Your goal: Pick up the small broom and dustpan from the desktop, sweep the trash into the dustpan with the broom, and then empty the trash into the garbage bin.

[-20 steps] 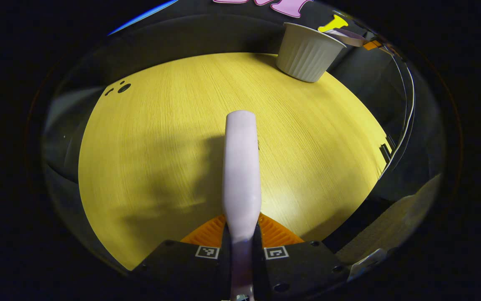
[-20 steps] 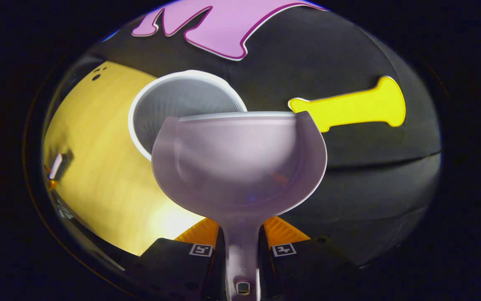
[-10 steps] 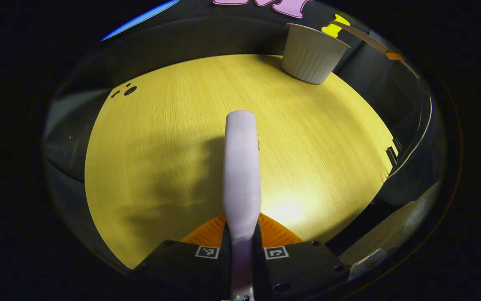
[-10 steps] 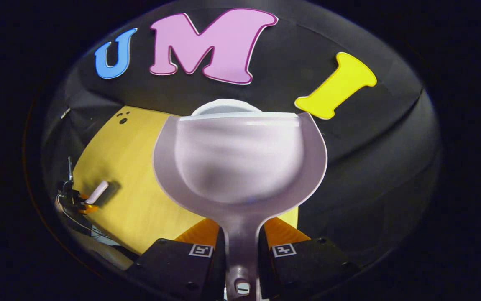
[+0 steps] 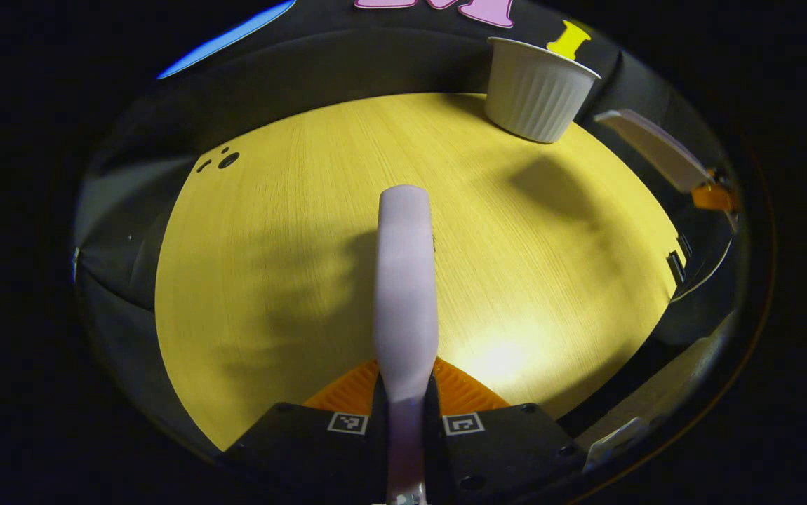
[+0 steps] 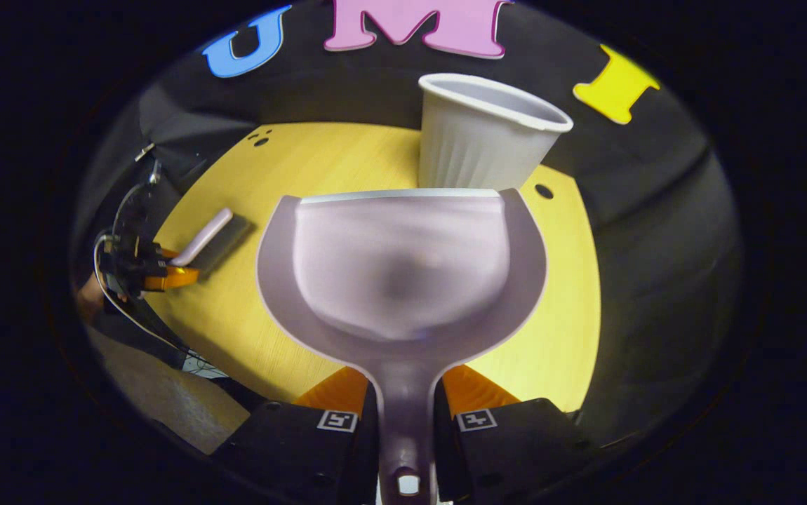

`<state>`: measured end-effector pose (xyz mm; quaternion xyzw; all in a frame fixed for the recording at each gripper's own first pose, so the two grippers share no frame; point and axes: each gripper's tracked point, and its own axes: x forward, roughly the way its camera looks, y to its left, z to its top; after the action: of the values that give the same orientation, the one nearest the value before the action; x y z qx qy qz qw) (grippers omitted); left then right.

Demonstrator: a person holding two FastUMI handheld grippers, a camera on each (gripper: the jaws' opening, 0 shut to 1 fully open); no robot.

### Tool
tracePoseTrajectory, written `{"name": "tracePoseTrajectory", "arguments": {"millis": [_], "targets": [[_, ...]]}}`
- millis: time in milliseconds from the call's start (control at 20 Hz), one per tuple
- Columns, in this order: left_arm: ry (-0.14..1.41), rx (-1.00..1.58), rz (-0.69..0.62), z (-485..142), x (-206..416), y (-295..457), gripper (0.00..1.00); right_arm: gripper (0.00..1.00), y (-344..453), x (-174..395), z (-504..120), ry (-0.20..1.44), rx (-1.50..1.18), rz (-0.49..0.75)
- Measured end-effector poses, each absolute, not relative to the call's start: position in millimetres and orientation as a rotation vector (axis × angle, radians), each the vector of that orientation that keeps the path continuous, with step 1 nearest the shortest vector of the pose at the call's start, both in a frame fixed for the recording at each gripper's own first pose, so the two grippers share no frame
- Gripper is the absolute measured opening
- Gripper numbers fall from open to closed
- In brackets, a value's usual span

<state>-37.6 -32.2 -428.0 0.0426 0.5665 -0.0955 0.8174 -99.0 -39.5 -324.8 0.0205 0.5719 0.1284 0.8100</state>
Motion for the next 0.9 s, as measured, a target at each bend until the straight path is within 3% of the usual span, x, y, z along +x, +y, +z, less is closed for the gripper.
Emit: {"name": "tracePoseTrajectory", "arguments": {"millis": [50,250,350,900], "targets": [[1.212,0.097,-0.193,-431,-36,-32,0.24,0.39,-37,-108,-339,1.243,0.040,0.283],[1.219,0.117,-0.185,-441,-30,-35,0.24,0.33,-31,-124,-388,1.296,0.088,0.313],[1.215,0.127,-0.187,-444,-28,-39,0.25,0.36,-33,-128,-399,1.307,0.109,0.321],[1.232,0.191,-0.202,-456,-12,-47,0.31,0.42,-22,-141,-402,1.331,0.050,0.350]]}}
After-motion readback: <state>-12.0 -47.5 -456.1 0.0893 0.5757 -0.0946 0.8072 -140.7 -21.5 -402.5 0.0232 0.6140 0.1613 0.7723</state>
